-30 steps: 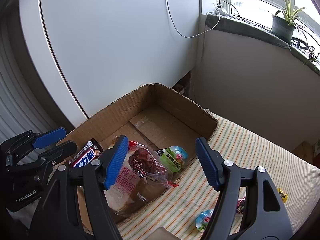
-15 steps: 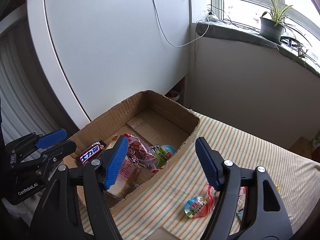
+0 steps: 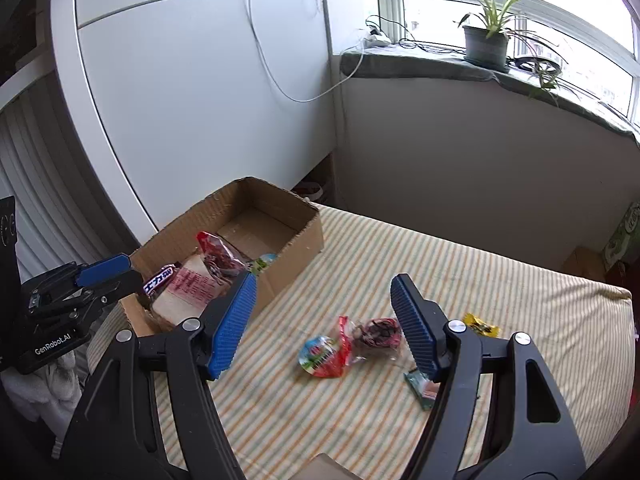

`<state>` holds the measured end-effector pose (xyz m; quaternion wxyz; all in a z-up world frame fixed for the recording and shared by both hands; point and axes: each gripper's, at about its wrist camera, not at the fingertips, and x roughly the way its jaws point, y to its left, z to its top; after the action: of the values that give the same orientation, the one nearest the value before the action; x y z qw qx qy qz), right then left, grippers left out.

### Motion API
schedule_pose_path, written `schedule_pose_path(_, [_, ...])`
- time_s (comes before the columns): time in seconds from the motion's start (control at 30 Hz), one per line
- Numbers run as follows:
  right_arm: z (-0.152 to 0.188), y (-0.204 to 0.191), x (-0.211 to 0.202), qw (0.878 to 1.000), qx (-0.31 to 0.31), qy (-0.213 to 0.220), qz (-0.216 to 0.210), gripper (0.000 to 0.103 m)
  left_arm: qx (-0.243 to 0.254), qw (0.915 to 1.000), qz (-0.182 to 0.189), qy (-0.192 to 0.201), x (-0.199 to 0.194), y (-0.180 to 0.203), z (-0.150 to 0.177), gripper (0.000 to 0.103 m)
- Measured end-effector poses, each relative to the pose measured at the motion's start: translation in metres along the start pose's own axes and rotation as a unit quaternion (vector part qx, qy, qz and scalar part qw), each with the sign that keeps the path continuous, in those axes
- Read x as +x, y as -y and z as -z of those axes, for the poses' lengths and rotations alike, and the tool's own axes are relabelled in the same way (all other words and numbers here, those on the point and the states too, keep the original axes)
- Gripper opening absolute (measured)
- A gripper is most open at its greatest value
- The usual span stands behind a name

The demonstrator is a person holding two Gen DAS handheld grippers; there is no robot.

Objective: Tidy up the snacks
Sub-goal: 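Move both open tools back over the remaining snacks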

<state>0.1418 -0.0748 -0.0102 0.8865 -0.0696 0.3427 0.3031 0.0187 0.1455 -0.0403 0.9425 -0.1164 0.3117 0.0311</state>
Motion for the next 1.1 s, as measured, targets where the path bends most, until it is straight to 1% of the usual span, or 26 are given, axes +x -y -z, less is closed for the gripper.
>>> schedule_pose_path(0.13, [0.015, 0.035, -0.014, 1.0, 0.022, -0.003, 0.019, 0.072, 0.018, 0.9996, 0.021, -0.007, 0.004, 0.025, 0.004, 0.036])
schedule_pose_path(0.37, [0.041, 0.094, -0.029, 0.997, 0.06, -0.015, 0.052, 0.072, 0.03, 0.9974, 0.057, -0.031, 0.019, 0.061, 0.014, 0.036])
schedule_pose_path(0.43, [0.049, 0.106, -0.029, 0.996, 0.066, -0.02, 0.061, 0.072, 0.036, 0.9965, 0.064, -0.04, 0.023, 0.071, 0.019, 0.038])
schedule_pose_path(0.5, [0.055, 0.116, -0.029, 0.995, 0.074, -0.025, 0.065, 0.072, 0.042, 0.9955, 0.071, -0.048, 0.028, 0.08, 0.023, 0.045])
schedule_pose_path(0.57, [0.062, 0.126, -0.026, 0.994, 0.085, -0.032, 0.064, 0.072, 0.047, 0.9944, 0.077, -0.056, 0.033, 0.089, 0.028, 0.045])
schedule_pose_path(0.77, [0.075, 0.139, -0.006, 0.991, 0.107, -0.05, 0.061, 0.072, 0.05, 0.9925, 0.079, -0.079, 0.052, 0.101, 0.039, 0.045])
schedule_pose_path(1.0, [0.084, 0.149, 0.021, 0.988, 0.129, -0.068, 0.042, 0.071, 0.043, 0.991, 0.073, -0.103, 0.077, 0.102, 0.049, 0.045])
schedule_pose_path(1.07, [0.085, 0.151, 0.03, 0.988, 0.132, -0.076, 0.041, 0.065, 0.04, 0.9905, 0.074, -0.109, 0.082, 0.102, 0.05, 0.045])
schedule_pose_path(1.1, [0.086, 0.152, 0.034, 0.987, 0.134, -0.081, 0.038, 0.059, 0.039, 0.9903, 0.074, -0.111, 0.085, 0.102, 0.051, 0.045])
